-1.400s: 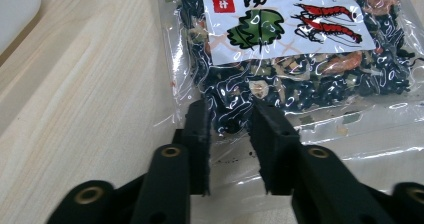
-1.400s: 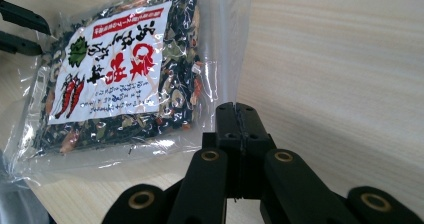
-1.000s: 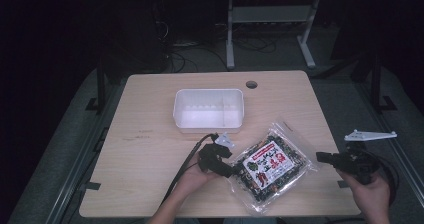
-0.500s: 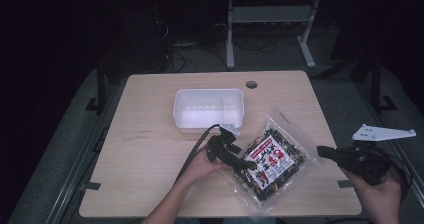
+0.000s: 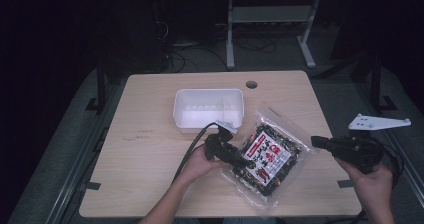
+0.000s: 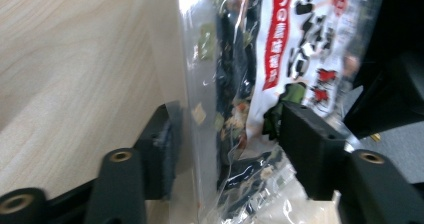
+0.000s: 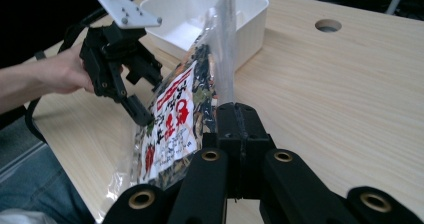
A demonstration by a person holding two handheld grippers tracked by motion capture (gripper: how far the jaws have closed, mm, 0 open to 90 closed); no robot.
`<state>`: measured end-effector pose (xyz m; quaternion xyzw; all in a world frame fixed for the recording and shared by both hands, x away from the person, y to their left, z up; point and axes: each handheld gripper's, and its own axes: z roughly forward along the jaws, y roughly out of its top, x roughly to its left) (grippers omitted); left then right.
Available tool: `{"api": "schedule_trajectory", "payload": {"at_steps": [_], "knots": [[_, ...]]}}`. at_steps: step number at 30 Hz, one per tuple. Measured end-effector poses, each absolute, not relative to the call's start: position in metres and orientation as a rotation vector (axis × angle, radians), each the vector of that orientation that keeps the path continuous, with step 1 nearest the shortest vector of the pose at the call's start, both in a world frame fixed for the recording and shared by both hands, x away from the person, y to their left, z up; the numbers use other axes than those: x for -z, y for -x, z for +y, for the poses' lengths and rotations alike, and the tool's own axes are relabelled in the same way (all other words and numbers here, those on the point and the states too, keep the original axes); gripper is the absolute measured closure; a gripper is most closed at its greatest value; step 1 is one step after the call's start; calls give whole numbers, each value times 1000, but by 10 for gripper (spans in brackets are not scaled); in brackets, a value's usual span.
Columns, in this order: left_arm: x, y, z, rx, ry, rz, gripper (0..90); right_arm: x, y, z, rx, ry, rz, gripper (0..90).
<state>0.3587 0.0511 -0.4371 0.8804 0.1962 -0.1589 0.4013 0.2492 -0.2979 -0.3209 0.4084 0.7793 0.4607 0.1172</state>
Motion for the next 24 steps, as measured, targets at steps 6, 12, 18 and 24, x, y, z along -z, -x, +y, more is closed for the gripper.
{"api": "schedule_trajectory", "payload": {"at_steps": [6, 12, 18, 24], "knots": [[432, -350, 57, 362, -2231, 421, 636, 317, -259, -294, -1372, -1180, 2276, 895], [432, -343, 61, 300, -2234, 385, 655, 324, -266, -297, -1409, -1177, 2292, 832], [430, -337, 63, 268, -2245, 358, 659, 332, -272, -300, -1484, -1184, 2296, 610], [431, -336, 63, 259, -2263, 341, 657, 348, -280, -299, -1458, -1234, 2331, 471]]}}
